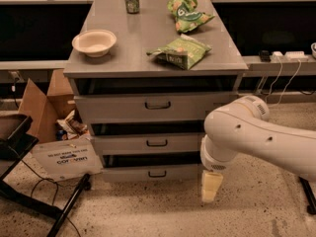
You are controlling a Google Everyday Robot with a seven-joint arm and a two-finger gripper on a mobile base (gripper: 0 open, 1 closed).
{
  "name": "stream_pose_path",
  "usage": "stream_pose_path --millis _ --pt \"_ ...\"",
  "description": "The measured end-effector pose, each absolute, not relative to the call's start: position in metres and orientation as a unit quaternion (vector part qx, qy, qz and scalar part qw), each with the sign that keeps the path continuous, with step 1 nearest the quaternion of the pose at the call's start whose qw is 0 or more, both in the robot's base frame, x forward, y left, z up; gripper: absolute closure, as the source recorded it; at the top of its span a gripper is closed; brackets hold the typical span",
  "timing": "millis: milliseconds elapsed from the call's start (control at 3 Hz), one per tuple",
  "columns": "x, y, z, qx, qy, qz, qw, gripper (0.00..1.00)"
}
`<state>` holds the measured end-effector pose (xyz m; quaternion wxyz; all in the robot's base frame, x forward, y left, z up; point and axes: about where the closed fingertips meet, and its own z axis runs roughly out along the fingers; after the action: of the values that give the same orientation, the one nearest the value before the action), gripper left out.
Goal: Open bottom drawer
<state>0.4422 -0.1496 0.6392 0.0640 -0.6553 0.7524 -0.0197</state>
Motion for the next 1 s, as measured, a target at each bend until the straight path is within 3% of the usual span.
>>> stream_pose_path --millis 1000 --pt "0.521 -0.187 0.435 -0.694 0.717 -0.048 -0.037 0.00"
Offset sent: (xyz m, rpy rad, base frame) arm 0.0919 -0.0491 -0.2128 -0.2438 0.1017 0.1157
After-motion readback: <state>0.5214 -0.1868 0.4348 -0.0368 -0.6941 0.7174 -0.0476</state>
